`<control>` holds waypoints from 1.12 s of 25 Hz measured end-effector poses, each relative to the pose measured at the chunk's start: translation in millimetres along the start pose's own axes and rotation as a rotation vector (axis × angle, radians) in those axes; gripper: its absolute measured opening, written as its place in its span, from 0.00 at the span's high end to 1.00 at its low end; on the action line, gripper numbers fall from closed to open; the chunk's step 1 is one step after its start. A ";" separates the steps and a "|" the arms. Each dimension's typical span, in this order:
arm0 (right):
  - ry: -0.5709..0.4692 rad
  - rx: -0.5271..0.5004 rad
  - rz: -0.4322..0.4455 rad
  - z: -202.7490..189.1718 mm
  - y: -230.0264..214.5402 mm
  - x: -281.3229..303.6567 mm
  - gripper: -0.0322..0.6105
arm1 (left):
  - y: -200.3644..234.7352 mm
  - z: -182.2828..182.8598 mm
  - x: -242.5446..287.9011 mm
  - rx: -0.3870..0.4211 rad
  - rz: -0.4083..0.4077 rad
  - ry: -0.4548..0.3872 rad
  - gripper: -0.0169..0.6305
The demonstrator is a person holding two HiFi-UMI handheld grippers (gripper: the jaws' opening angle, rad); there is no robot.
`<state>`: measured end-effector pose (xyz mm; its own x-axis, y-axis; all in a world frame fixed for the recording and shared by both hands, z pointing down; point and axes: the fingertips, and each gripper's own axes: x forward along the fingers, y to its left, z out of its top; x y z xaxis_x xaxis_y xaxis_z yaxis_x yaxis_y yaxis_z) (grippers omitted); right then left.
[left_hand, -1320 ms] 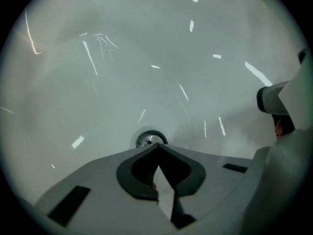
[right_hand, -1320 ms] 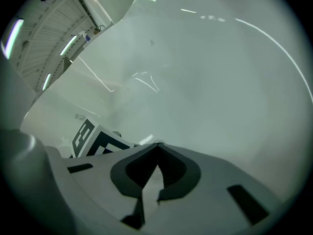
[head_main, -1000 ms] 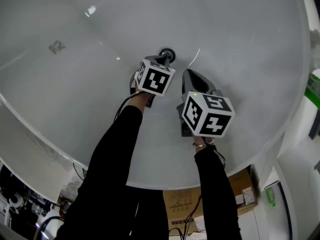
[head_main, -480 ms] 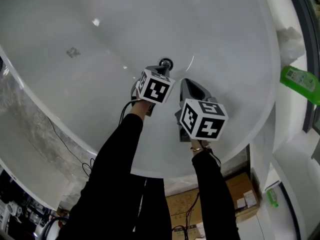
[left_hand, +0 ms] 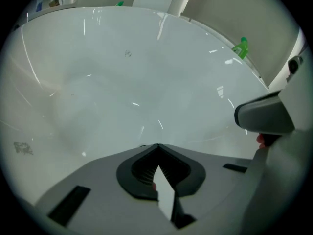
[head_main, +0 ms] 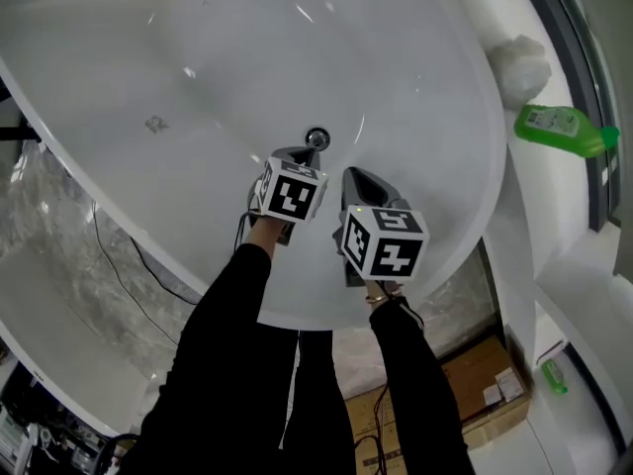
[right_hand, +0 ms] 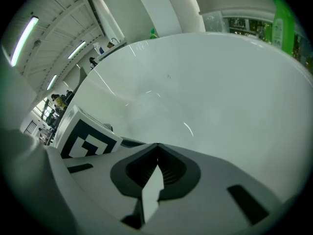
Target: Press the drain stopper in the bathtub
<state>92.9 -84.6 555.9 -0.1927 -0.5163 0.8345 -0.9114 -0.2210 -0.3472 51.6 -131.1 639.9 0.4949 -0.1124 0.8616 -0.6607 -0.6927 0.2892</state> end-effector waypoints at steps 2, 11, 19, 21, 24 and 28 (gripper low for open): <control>-0.005 -0.001 -0.001 -1.6 4.2 -9.8 0.95 | -4.8 3.9 -13.7 0.000 -0.001 -0.018 0.96; -0.056 -0.013 0.001 5.7 16.0 -47.9 0.95 | -33.8 27.9 -76.3 0.070 -0.022 -0.126 0.96; -0.115 0.013 -0.009 6.9 15.1 -91.4 0.95 | -60.9 36.7 -129.0 0.097 -0.032 -0.178 0.96; -0.135 0.018 -0.006 9.0 17.0 -102.9 0.95 | -68.3 41.6 -144.7 0.101 -0.036 -0.202 0.96; -0.155 0.020 -0.004 12.4 20.3 -119.6 0.95 | -80.0 49.3 -168.6 0.108 -0.042 -0.236 0.96; -0.187 0.013 0.001 21.0 27.3 -140.8 0.95 | -89.1 57.0 -196.1 0.123 -0.048 -0.263 0.96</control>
<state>102.8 -35.2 420.0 -0.1215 -0.6612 0.7403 -0.9064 -0.2301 -0.3543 45.5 -88.0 421.4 0.6636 -0.2469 0.7061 -0.5678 -0.7808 0.2607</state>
